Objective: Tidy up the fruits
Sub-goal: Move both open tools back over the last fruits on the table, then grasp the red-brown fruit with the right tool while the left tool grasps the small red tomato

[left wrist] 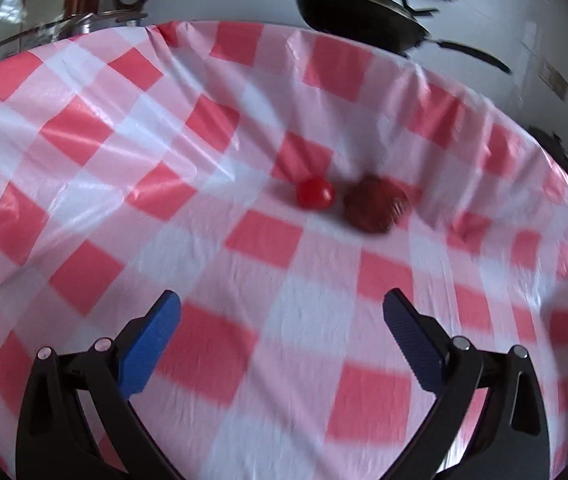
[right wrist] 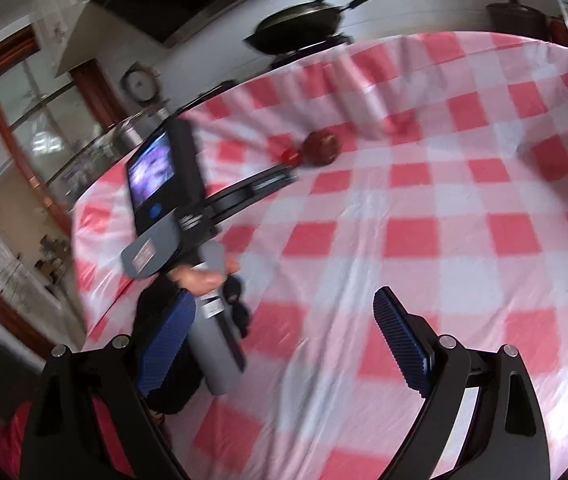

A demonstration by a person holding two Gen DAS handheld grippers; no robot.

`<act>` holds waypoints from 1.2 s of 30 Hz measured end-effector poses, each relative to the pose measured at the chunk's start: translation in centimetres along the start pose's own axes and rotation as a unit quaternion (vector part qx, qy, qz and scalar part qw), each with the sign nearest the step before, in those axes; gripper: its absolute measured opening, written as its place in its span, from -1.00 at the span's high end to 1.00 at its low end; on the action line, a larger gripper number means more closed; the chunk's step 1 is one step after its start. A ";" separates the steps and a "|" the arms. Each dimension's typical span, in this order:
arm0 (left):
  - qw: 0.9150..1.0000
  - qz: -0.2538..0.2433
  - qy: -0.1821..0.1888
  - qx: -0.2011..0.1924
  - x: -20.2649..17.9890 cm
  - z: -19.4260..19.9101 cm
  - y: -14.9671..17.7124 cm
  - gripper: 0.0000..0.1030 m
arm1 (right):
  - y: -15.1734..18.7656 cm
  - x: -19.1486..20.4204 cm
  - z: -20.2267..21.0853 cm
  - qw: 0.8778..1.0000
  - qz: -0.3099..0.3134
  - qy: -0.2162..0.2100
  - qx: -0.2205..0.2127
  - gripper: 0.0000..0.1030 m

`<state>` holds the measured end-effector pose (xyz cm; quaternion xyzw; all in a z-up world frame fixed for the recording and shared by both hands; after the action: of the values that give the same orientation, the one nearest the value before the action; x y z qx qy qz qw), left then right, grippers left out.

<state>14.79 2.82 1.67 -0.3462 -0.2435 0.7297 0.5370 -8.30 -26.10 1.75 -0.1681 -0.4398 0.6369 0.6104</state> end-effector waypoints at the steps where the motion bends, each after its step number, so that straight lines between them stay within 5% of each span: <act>1: 1.000 0.007 0.000 -0.004 0.2 -0.5 -0.8 -0.97 | -0.5 -0.6 -0.4 1.000 -0.003 0.016 0.001 -0.72; 9: 0.996 0.085 0.021 -0.031 5.4 -0.8 -3.0 -0.97 | -4.9 -5.1 -7.7 0.994 -0.050 0.093 0.018 -0.72; 14: 0.986 0.146 0.001 -0.078 8.6 0.2 -3.8 -0.97 | -8.4 -4.5 -14.6 0.993 -0.076 0.085 0.032 -0.72; 19: 0.975 0.209 0.001 -0.072 11.3 -0.1 -3.9 -0.97 | -12.4 -3.3 -20.9 0.989 -0.119 0.085 0.021 -0.71; 27: 0.970 0.234 -0.002 -0.070 12.4 -0.2 -3.8 -0.97 | -15.7 -4.1 -27.5 0.971 -0.174 0.163 0.021 -0.71; 36: 0.970 0.236 -0.001 -0.061 12.3 -0.6 -3.7 -0.97 | -16.5 -3.5 -29.8 0.957 -0.105 0.267 0.048 -0.67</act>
<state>15.29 15.66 0.98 -0.4253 -0.1998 0.8198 0.3274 25.17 -20.99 -3.33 -0.2552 -0.2448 0.5216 0.7765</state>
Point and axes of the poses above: each gripper's, at about its wrist camera, not at the fingertips, and z roughly against the way its jaws point, x to its left, y to its underside, the point moved 3 cm from there along -z, roughly the way its jaws point, and after that the axes turned 5 degrees about z, right-handed, at the moved point
